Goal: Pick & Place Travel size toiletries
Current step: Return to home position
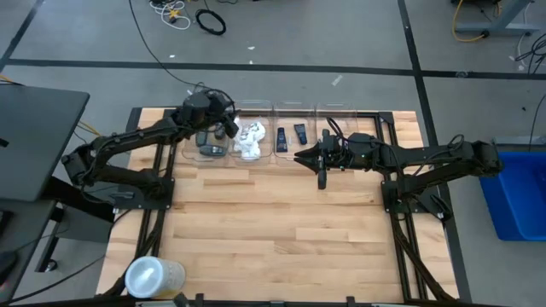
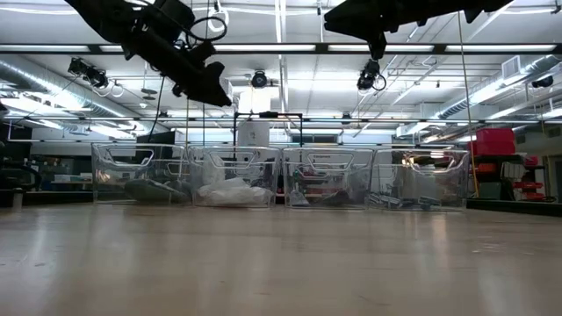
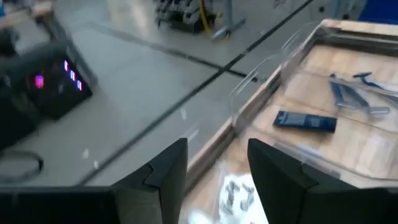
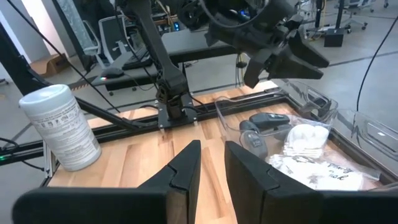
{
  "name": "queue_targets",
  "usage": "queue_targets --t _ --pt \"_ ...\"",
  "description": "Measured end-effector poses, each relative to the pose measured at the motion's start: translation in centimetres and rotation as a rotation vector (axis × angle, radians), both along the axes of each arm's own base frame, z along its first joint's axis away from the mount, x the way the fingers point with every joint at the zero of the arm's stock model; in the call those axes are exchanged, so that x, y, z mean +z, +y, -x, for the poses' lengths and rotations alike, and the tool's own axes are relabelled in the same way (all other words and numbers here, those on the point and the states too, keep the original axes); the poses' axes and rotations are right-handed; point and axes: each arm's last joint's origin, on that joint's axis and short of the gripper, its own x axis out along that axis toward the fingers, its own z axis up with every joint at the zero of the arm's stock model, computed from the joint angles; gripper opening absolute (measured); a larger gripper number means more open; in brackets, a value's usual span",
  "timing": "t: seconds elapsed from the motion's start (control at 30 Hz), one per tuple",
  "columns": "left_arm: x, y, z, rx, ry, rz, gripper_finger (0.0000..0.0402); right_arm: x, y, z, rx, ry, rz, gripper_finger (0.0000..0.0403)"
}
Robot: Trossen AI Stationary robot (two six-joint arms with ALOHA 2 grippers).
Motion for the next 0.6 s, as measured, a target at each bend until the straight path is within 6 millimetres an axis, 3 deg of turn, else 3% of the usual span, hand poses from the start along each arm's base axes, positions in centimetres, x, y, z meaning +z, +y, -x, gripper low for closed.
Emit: queue_targets --t 0.27,0.6 --pt "-1.8 1.0 1.9 0.114 0.103 0.18 0.0123 -0.2 0.0 0.0 0.0 0.024 -0.001 0.0079" --pt "-2.4 0.8 2.2 0.16 0.097 0.277 0.0041 -0.2 0.0 0.0 0.001 0.021 0.004 0.0079"
